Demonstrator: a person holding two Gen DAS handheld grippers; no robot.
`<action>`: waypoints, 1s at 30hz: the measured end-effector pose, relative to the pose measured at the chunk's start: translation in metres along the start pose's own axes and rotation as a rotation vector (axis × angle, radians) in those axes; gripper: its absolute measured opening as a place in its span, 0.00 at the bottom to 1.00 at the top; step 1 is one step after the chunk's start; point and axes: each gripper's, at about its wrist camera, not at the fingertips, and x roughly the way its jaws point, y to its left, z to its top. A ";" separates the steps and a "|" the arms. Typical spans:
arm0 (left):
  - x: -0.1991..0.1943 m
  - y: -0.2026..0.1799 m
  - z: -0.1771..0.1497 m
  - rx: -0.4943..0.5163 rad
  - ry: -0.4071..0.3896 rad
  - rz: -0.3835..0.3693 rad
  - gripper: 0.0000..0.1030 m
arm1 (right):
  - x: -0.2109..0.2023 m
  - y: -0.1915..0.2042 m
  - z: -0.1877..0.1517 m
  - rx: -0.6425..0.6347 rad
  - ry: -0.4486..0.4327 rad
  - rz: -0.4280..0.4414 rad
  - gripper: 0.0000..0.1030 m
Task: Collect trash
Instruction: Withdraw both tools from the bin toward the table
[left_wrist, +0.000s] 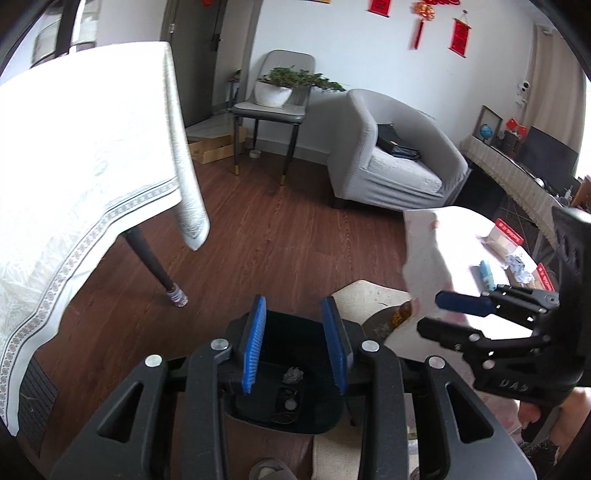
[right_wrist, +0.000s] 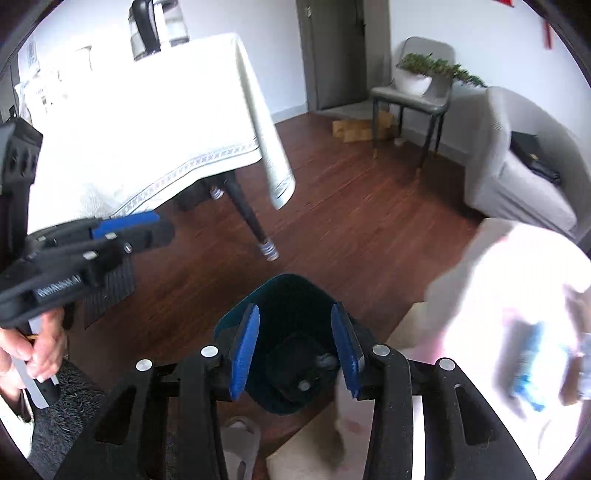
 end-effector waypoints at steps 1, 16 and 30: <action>0.001 -0.007 0.001 0.007 -0.003 -0.008 0.38 | -0.007 -0.006 -0.002 0.008 -0.008 -0.009 0.40; 0.018 -0.107 0.002 0.131 -0.009 -0.104 0.53 | -0.079 -0.089 -0.040 0.120 -0.074 -0.143 0.40; 0.042 -0.187 -0.003 0.211 0.006 -0.189 0.71 | -0.125 -0.139 -0.083 0.189 -0.092 -0.241 0.48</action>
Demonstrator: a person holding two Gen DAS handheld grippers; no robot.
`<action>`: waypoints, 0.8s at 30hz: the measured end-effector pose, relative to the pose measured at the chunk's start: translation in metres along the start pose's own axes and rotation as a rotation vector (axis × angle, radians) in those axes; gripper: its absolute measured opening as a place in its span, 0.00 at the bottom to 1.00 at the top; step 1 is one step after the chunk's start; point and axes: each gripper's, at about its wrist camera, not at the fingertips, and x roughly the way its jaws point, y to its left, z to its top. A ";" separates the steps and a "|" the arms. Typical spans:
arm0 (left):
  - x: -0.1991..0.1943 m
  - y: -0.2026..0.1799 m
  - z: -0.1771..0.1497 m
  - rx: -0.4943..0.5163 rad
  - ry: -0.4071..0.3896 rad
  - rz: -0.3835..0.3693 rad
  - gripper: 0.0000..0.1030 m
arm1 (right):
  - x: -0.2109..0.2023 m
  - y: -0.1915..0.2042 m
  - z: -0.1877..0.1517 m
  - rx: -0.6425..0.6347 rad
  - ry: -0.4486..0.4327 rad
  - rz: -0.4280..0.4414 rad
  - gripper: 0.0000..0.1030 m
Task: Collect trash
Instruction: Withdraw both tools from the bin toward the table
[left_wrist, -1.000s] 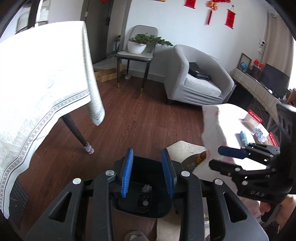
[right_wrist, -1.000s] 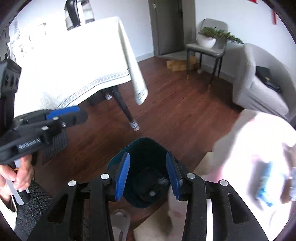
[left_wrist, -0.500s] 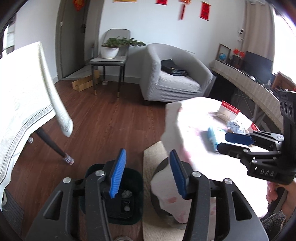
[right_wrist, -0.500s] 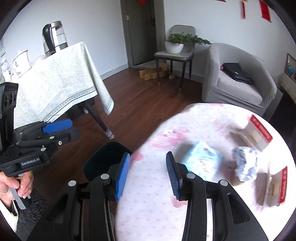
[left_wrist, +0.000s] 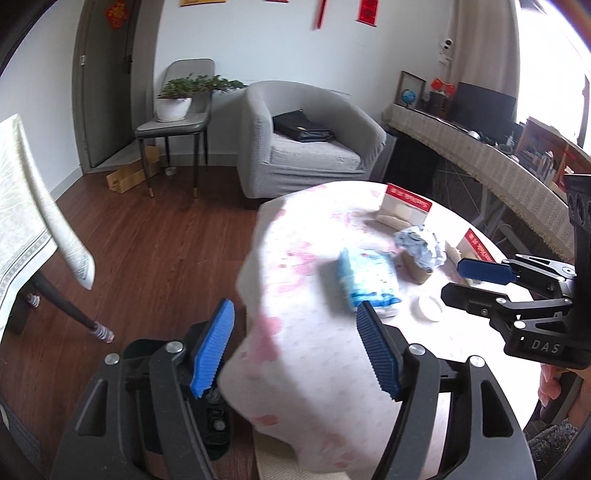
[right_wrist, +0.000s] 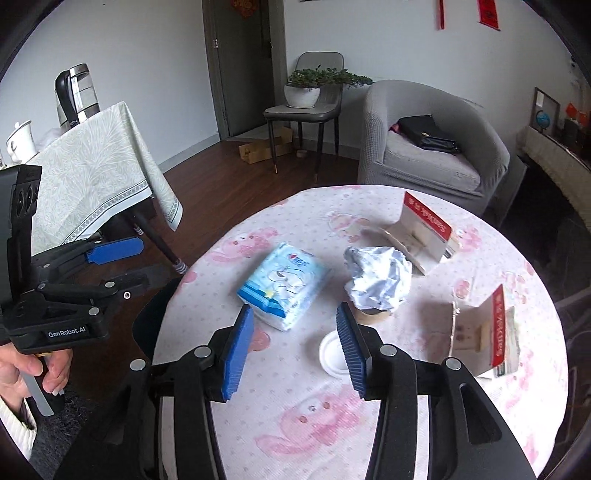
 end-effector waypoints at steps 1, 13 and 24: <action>0.004 -0.005 0.001 0.007 0.003 -0.005 0.72 | -0.003 -0.006 -0.002 0.008 -0.004 -0.008 0.52; 0.051 -0.052 0.000 0.062 0.069 -0.020 0.77 | -0.028 -0.053 -0.024 0.074 -0.029 -0.077 0.71; 0.078 -0.067 0.002 0.055 0.106 -0.012 0.77 | -0.034 -0.096 -0.041 0.154 -0.015 -0.114 0.80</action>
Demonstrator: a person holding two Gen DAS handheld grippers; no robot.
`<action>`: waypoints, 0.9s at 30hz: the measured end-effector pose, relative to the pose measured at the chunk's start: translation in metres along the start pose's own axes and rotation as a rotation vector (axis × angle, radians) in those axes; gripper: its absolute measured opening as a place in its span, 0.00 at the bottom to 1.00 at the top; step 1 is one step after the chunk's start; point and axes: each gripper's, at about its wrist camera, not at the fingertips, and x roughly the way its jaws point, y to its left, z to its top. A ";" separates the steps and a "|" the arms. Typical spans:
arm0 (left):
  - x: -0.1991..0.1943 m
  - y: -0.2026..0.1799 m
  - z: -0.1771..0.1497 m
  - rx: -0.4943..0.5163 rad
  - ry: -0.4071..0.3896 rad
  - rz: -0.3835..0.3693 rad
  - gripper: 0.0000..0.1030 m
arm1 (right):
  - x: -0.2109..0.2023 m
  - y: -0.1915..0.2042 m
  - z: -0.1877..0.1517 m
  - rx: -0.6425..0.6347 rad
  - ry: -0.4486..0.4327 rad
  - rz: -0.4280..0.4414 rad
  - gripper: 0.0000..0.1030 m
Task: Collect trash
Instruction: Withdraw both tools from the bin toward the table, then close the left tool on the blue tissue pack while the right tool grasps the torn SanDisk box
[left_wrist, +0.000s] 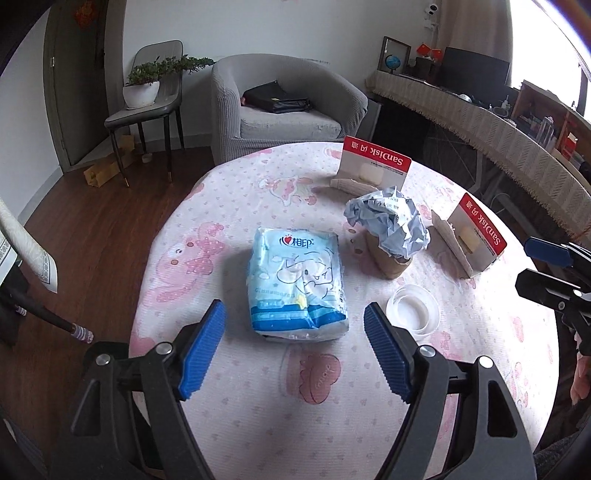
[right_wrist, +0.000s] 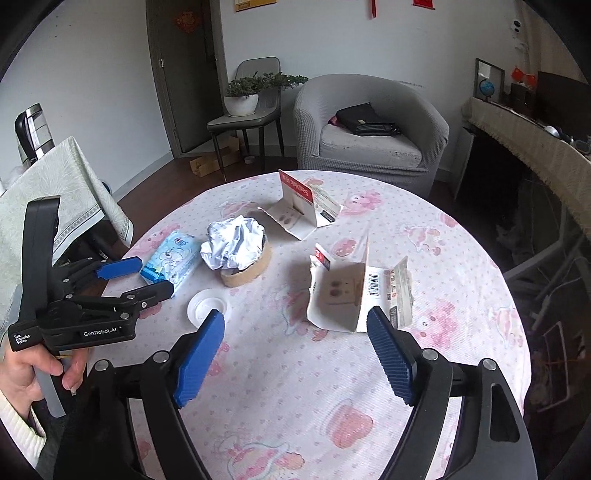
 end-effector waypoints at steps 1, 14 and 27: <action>0.001 -0.001 0.001 0.000 0.002 0.003 0.77 | 0.001 -0.004 -0.001 0.011 0.006 0.001 0.80; 0.014 -0.012 0.009 0.027 0.018 0.030 0.71 | 0.015 -0.025 0.001 0.051 0.025 -0.003 0.80; 0.005 -0.007 0.010 0.019 -0.016 0.034 0.51 | 0.034 -0.028 0.010 0.068 0.011 -0.027 0.68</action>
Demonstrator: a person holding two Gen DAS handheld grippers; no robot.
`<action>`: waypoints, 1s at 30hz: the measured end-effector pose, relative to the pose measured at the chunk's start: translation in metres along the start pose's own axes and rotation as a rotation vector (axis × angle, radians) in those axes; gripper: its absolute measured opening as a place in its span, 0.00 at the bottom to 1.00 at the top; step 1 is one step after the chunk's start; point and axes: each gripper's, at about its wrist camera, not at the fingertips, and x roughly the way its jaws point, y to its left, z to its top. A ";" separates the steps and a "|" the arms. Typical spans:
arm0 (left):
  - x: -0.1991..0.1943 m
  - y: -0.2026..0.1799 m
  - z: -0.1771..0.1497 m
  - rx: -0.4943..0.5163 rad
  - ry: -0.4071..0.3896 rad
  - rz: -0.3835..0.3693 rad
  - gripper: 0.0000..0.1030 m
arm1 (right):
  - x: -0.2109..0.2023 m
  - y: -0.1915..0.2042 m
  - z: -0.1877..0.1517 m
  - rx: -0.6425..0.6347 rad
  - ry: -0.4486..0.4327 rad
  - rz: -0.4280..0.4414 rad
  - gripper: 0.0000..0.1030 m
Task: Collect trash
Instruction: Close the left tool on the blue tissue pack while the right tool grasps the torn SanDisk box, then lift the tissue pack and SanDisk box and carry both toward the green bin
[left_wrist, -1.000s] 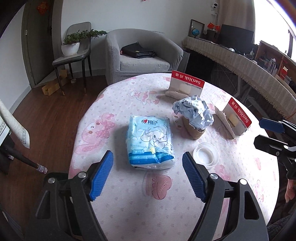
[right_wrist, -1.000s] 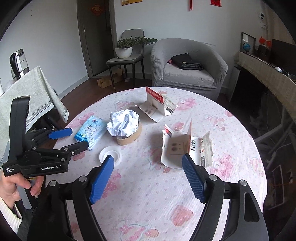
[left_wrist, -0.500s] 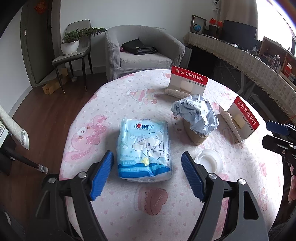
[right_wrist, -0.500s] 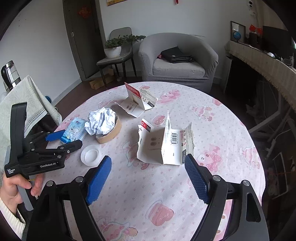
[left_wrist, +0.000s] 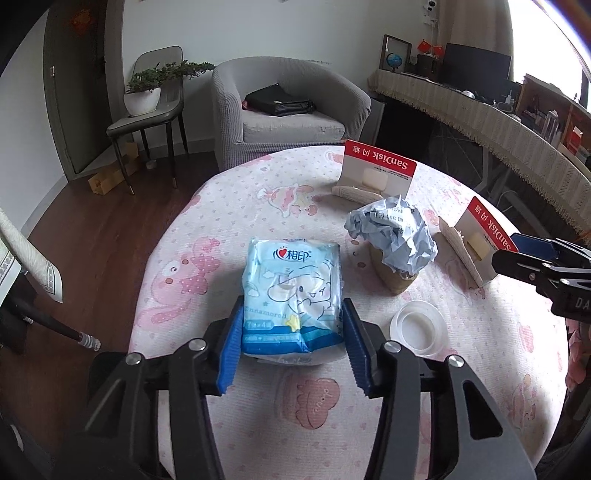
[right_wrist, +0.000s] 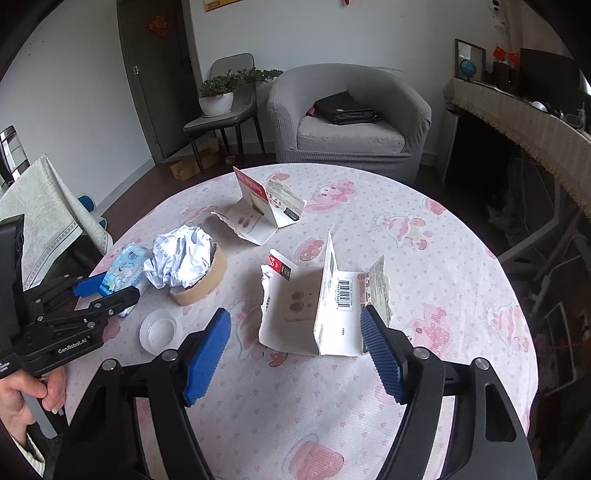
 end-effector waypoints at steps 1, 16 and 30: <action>-0.002 0.001 0.000 -0.003 -0.005 -0.002 0.51 | 0.001 -0.001 0.001 0.004 0.001 -0.003 0.67; -0.028 0.027 -0.008 -0.002 -0.029 0.004 0.51 | 0.036 -0.014 0.006 0.057 0.064 -0.034 0.33; -0.053 0.083 -0.017 -0.078 -0.039 0.035 0.51 | 0.029 -0.006 0.025 0.092 0.027 -0.036 0.03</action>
